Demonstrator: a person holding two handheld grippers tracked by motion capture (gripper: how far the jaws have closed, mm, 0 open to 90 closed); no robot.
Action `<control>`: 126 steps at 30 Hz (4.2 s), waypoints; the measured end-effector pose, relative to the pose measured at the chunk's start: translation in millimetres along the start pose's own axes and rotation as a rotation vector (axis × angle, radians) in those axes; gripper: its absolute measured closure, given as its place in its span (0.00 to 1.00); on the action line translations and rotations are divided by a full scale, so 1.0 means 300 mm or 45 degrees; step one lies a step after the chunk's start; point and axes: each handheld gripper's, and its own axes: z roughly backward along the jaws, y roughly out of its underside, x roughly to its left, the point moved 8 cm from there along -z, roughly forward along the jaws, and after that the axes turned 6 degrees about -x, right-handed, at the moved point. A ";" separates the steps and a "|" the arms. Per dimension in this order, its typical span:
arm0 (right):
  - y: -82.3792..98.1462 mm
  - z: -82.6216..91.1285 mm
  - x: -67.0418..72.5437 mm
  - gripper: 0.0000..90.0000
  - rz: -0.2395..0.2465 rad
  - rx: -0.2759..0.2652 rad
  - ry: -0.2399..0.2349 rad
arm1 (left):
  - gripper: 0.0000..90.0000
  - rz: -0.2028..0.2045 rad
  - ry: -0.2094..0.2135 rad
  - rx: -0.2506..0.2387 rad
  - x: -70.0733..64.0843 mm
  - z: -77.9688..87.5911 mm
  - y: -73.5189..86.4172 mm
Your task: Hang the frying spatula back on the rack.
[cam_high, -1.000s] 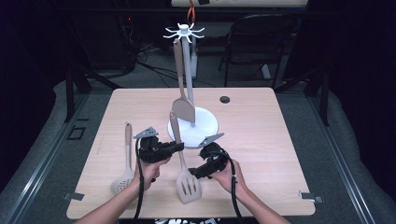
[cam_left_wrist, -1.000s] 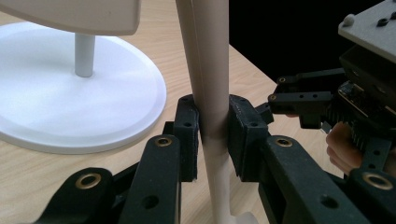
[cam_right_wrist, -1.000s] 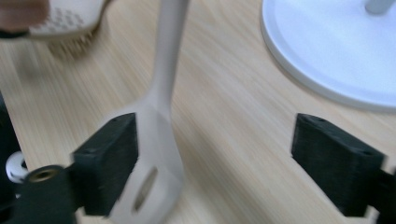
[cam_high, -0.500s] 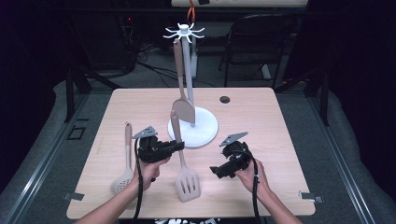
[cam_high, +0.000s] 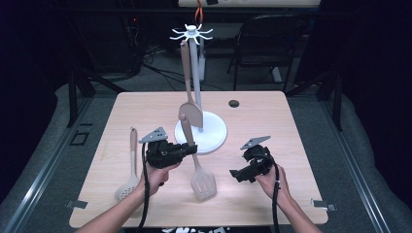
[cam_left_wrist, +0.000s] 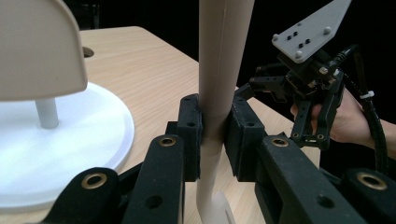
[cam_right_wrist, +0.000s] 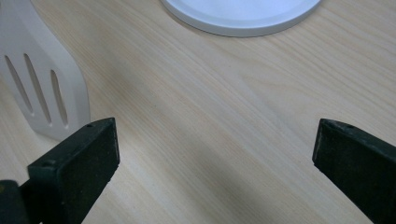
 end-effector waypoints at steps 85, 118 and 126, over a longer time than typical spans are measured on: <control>0.003 -0.025 -0.014 0.03 0.058 0.051 0.025 | 0.86 -0.324 -0.135 0.025 0.149 -0.167 -0.504; 0.006 -0.032 -0.004 0.03 0.065 0.065 -0.001 | 0.86 -0.197 -0.157 0.001 0.208 -0.188 -0.580; 0.007 -0.034 0.003 0.03 0.062 0.066 -0.022 | 0.85 -0.258 -0.295 -0.018 0.216 -0.188 -0.580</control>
